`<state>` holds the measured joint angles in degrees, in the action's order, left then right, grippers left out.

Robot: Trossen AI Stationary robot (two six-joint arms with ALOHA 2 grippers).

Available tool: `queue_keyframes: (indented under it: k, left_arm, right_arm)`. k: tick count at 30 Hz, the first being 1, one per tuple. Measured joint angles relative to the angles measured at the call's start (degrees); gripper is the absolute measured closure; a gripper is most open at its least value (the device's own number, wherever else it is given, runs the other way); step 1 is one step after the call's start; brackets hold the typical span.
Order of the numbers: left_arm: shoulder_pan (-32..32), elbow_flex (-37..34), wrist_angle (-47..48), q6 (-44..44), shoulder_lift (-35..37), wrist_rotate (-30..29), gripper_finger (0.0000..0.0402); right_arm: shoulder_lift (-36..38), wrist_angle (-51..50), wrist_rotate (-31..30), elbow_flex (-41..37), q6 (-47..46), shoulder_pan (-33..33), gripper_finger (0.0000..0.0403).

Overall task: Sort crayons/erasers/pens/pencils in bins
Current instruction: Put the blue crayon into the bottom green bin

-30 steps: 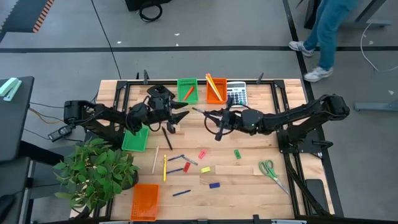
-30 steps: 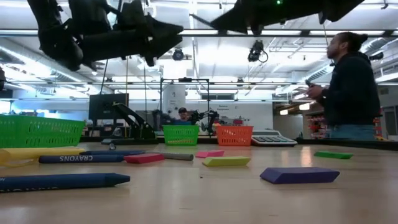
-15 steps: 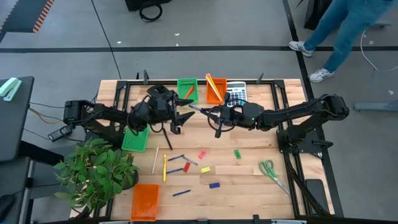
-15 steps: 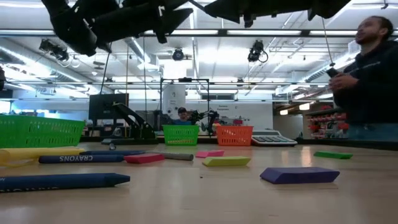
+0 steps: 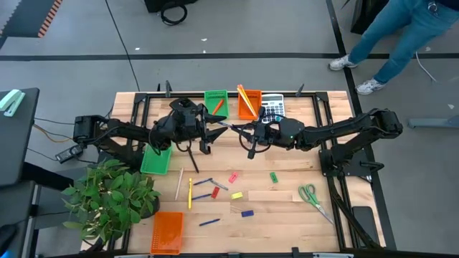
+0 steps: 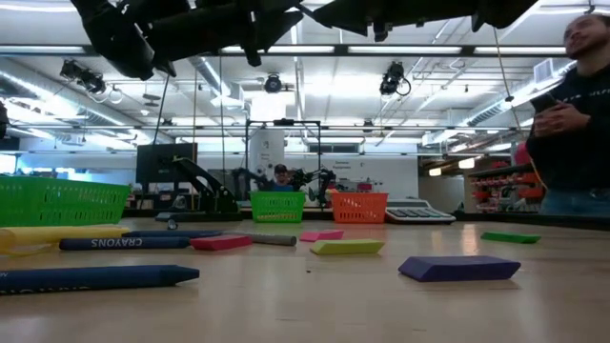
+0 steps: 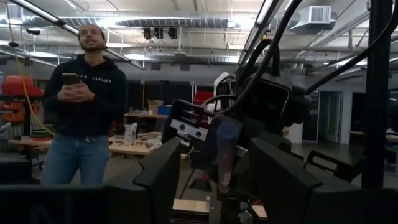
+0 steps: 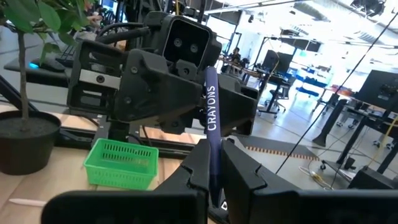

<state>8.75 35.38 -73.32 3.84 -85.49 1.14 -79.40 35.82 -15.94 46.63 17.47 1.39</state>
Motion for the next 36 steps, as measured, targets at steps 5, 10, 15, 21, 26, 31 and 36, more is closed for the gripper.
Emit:
queue_keyframes:
  k: [5, 10, 15, 21, 26, 31, 36]
  left_arm:
    - [0.0, 0.0, -0.11, 0.28, 0.0, 0.01, 0.0228]
    - [0.0, 0.0, -0.12, 1.89, 0.0, 0.01, 0.0257]
    - [0.0, -0.02, 1.29, 1.97, 0.0, 0.01, 0.0296]
    - [0.02, -0.02, 2.16, 2.21, 0.0, 0.04, 0.0352]
    - [0.02, -0.02, 2.19, 2.21, 0.0, 0.08, 0.0367]
    - [0.02, -0.02, 2.21, 2.6, 0.0, -0.03, 0.0338]
    - [0.04, -0.02, 2.26, 2.7, -0.02, -0.15, 0.0347]
  right_arm:
    - [0.0, -1.08, -0.02, 0.0, -0.02, -0.16, 0.0372]
    - [-0.02, -1.51, -0.61, 0.0, 0.02, -0.15, 0.0372]
    - [-0.02, -1.49, -0.7, 0.0, 0.3, -0.62, 0.0372]
    - [-0.02, -1.51, -0.68, 0.0, 0.1, -0.95, 0.0372]
    - [-0.02, -2.0, -0.66, 0.0, -0.15, -1.06, 0.0372]
    - [-0.02, -2.24, -0.66, 0.02, -0.61, -1.14, 0.0372]
    - [-0.02, -3.18, -0.44, 0.04, -2.1, -1.67, 0.0368]
